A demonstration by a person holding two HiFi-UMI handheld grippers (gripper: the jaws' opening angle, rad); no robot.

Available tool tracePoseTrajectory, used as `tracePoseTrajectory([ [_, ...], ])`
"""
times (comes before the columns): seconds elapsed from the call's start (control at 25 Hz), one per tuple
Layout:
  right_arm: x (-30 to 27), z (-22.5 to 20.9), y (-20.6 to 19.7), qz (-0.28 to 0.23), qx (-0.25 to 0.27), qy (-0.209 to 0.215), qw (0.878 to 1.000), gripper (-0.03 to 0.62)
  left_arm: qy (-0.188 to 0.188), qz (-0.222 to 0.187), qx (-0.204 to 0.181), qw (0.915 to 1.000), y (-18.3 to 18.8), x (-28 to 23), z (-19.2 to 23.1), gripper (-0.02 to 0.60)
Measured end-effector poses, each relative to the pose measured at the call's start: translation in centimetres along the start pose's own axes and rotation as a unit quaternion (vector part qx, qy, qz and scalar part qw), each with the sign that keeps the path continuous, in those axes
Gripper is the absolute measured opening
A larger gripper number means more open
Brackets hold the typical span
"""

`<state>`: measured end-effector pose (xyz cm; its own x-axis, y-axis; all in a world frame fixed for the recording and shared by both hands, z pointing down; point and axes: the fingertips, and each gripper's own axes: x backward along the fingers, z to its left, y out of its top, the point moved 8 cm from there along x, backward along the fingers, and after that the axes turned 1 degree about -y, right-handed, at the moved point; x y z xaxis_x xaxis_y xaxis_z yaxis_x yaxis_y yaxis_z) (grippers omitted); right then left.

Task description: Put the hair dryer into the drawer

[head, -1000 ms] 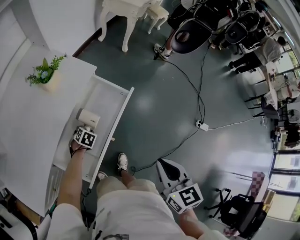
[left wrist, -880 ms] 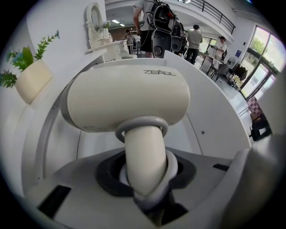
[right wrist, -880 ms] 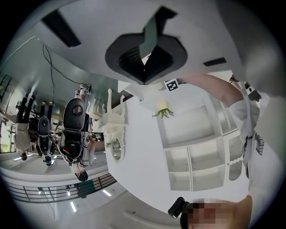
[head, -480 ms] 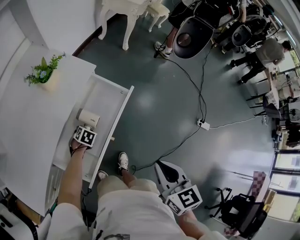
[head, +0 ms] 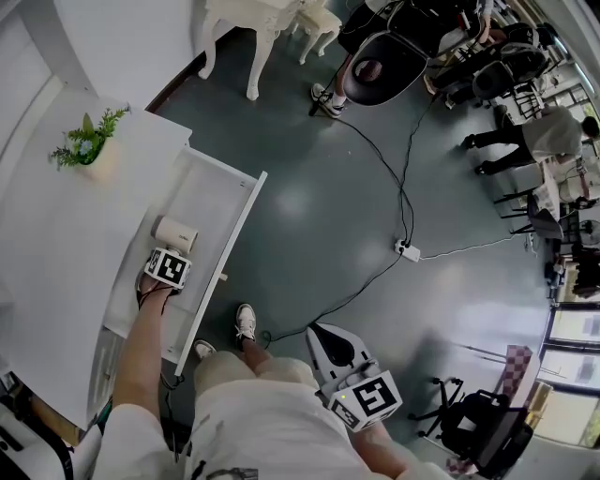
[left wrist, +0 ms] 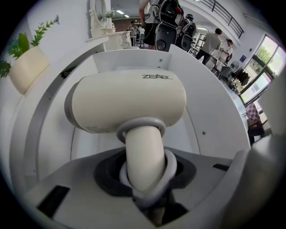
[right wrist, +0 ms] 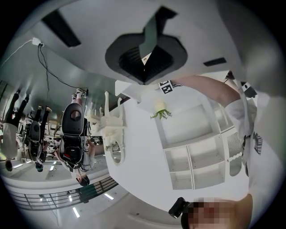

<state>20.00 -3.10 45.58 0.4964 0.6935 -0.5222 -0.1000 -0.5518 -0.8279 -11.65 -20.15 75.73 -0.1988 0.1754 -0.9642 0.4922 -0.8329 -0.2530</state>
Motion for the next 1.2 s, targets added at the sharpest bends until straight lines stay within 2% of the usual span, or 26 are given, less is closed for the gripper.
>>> tracePoseTrajectory([
  [0.68,0.8,-1.0,-0.8,-0.007,-0.015,-0.012,1.0,0.008,-0.006,0.036,-0.009,0.9993,0.1,-0.3,0.0,0.152],
  [1.2,1.3,-0.9,-1.2,-0.013,-0.026,-0.022,0.999,0.008,-0.004,0.029,-0.017,0.9994,0.0,-0.3,-0.2,0.155],
])
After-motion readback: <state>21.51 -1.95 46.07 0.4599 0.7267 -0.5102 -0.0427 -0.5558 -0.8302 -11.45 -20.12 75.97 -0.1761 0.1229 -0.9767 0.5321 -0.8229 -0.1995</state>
